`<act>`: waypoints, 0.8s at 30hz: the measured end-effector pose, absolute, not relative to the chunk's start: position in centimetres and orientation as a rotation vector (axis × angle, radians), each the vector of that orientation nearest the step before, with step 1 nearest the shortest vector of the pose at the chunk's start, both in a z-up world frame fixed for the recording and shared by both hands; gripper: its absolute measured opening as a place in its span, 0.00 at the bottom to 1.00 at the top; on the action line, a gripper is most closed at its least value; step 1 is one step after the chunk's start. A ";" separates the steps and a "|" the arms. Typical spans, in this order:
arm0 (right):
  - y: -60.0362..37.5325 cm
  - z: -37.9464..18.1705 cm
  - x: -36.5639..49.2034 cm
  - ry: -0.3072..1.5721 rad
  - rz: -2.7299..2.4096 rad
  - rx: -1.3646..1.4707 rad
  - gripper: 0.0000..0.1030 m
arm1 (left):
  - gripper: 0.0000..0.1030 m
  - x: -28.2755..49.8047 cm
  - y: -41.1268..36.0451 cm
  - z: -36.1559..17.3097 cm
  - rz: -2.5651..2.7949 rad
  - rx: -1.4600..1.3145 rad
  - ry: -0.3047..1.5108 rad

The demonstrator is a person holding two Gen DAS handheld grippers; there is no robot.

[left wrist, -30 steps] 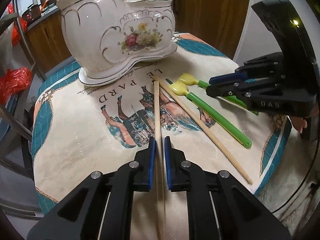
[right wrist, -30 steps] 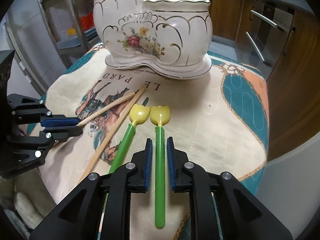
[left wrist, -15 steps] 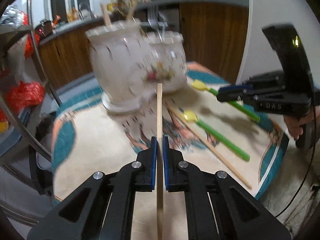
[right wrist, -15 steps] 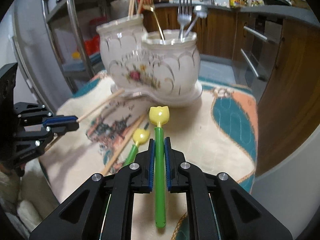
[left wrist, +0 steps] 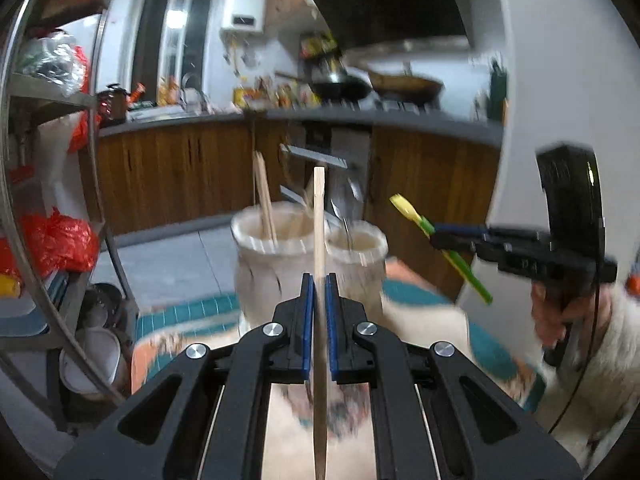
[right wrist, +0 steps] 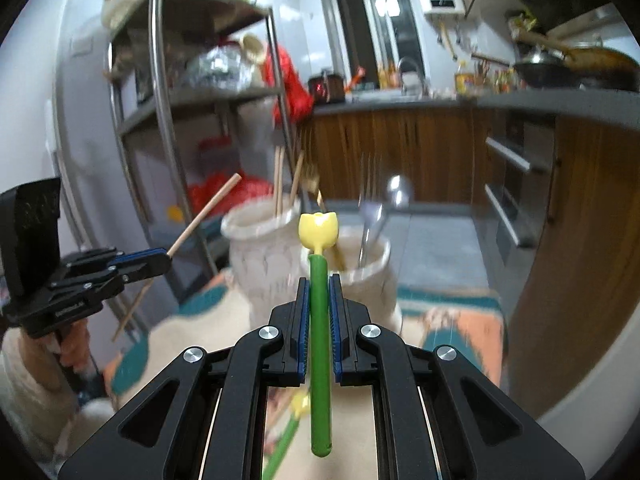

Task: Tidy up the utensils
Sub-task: 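Lift the chopstick and green spoon and carry both above the ceramic holder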

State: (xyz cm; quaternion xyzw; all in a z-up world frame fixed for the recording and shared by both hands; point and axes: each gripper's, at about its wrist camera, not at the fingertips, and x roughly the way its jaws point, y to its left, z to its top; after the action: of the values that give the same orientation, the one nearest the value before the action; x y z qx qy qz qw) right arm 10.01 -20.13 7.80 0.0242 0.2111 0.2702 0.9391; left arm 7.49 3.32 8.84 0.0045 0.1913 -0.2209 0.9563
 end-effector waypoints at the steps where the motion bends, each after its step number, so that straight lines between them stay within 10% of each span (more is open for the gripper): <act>1: -20.2 8.1 10.4 0.415 0.550 0.060 0.10 | 0.06 8.0 3.5 9.4 -0.445 -0.014 0.373; 24: -17.9 7.0 19.3 0.198 0.459 0.262 0.10 | 0.06 18.5 1.4 10.7 -0.201 -0.206 0.091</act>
State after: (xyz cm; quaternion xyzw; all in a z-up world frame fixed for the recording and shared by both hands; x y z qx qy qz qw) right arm 19.34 -17.90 7.00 0.1291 0.0978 0.2264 0.9605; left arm 18.46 1.44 10.74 -0.1024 0.0452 -0.1003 0.9886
